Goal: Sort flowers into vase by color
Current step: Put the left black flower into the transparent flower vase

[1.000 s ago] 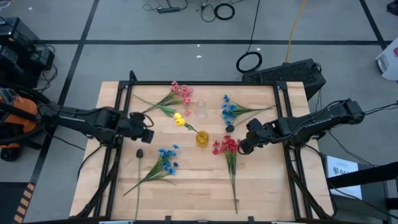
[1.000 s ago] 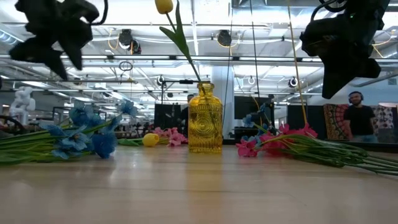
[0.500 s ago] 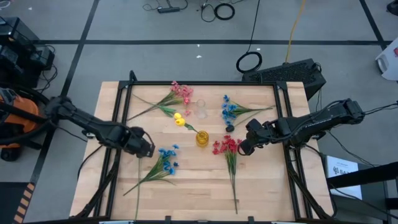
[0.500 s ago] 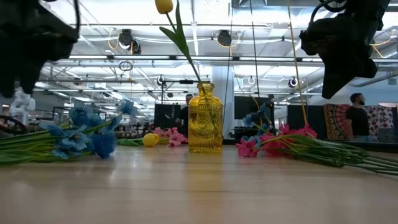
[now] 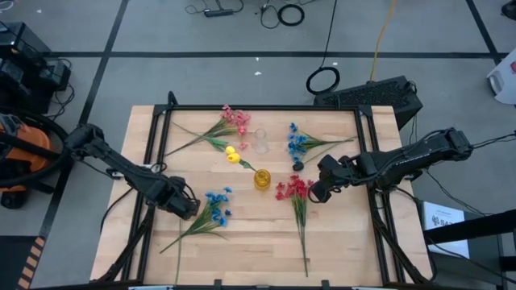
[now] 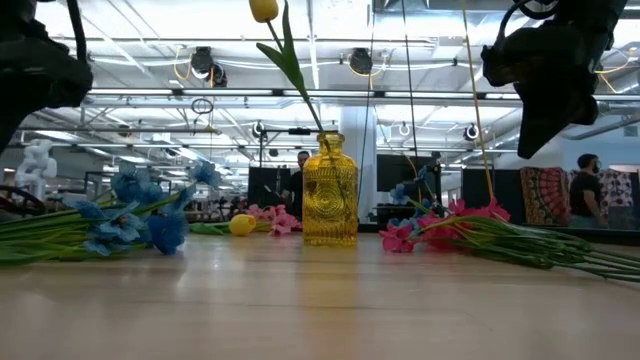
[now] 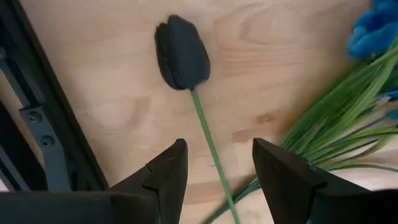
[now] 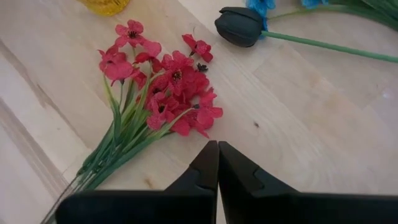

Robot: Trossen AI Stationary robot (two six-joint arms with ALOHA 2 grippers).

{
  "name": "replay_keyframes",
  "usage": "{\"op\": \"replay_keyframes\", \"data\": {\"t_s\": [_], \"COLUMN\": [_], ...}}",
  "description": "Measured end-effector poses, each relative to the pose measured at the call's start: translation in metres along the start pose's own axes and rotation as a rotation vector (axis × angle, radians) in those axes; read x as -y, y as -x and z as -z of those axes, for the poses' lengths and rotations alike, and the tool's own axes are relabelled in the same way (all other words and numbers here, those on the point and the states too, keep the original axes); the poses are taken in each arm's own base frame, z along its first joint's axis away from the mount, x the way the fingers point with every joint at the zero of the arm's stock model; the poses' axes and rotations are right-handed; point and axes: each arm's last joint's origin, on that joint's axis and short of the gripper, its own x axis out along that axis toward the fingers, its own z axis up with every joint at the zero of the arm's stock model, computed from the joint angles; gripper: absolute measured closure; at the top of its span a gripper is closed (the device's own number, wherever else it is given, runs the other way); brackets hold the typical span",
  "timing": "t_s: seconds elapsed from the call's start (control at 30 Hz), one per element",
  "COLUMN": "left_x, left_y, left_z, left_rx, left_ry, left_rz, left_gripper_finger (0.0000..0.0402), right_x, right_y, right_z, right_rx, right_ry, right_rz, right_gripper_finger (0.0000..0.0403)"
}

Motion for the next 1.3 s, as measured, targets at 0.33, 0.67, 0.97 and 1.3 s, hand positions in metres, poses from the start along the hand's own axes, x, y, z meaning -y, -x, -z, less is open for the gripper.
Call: {"op": "replay_keyframes", "data": {"t_s": [0.33,0.67,0.97,1.3], "left_x": [-0.005,-0.009,-0.003,-0.032], "left_y": [-0.053,-0.06,-0.044,0.025], "left_z": [-0.002,-0.008,-0.034,-0.125], "left_rx": [-0.106,-0.085,-0.02,0.454], "left_ry": [0.101,0.082,-0.006,-0.077], "left_rz": [-0.036,-0.033,0.094,0.463], "left_gripper_finger": [0.0215,0.0319,0.0394,0.0398], "right_x": [0.0,-0.001,-0.002,-0.003], "right_y": [0.0,0.0,0.0,0.0], "right_z": [0.0,0.0,-0.001,-0.003], "right_rx": [-0.003,0.004,0.015,0.035], "right_ry": [0.05,0.051,0.021,-0.009], "right_rz": [-0.002,-0.006,-0.014,-0.023], "right_gripper_finger": [0.0403,0.0403,0.0403,0.0403]}}
